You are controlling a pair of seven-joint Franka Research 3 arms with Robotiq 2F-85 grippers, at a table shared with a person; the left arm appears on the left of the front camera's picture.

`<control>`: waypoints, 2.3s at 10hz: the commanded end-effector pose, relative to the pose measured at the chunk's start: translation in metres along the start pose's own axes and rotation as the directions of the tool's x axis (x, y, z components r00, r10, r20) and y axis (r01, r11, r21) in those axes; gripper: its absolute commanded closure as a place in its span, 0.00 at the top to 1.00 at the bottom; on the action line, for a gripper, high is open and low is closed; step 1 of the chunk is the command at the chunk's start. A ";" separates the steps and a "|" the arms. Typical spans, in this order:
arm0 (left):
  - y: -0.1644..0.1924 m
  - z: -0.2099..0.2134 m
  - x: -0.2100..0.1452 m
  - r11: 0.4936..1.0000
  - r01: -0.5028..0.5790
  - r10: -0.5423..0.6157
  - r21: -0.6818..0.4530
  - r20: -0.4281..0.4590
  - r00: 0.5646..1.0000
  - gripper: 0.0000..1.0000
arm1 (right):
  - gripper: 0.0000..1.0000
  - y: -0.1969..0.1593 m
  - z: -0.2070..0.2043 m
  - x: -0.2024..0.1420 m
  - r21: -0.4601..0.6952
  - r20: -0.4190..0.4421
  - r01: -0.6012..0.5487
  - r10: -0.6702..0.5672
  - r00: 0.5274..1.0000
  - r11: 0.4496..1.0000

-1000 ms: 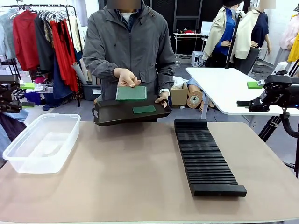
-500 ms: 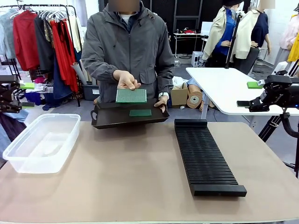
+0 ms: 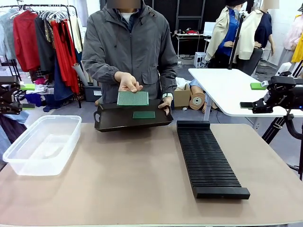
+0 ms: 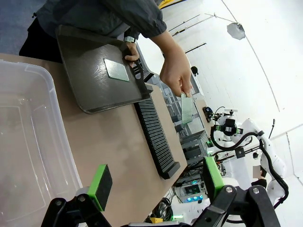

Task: Sort PCBs into racks and boxes based on the side picked up.
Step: Pick up the Blank PCB handed by the Human.

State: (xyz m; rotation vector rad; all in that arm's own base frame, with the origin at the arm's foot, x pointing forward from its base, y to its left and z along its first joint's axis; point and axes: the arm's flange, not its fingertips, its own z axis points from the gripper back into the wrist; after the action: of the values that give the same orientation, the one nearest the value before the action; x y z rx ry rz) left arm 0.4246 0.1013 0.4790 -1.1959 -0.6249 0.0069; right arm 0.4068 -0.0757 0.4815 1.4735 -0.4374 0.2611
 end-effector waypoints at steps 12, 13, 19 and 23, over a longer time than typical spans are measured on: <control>-0.002 0.002 0.002 1.000 -0.003 0.003 0.003 -0.006 1.000 1.00 | 1.00 -0.052 -0.131 0.024 -0.015 -0.041 0.052 -0.053 0.998 0.999; -0.002 0.002 0.002 1.000 -0.003 0.003 0.003 -0.006 1.000 1.00 | 1.00 -0.053 -0.137 0.024 -0.023 -0.030 0.053 -0.053 0.998 0.998; -0.002 0.002 0.002 1.000 -0.003 0.003 0.003 -0.006 1.000 1.00 | 1.00 -0.074 -0.188 0.038 -0.052 -0.035 0.033 -0.034 0.999 0.998; -0.002 0.002 0.002 1.000 -0.003 0.003 0.003 -0.006 1.000 1.00 | 1.00 -0.081 -0.215 0.060 -0.058 -0.075 0.002 -0.007 0.997 0.998</control>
State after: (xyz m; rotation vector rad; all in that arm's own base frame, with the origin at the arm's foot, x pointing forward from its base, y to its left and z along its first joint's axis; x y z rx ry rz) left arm 0.4248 0.1016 0.4793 -1.1952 -0.6255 0.0069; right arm 0.5111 0.1170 0.4272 1.4184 -0.3546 0.2755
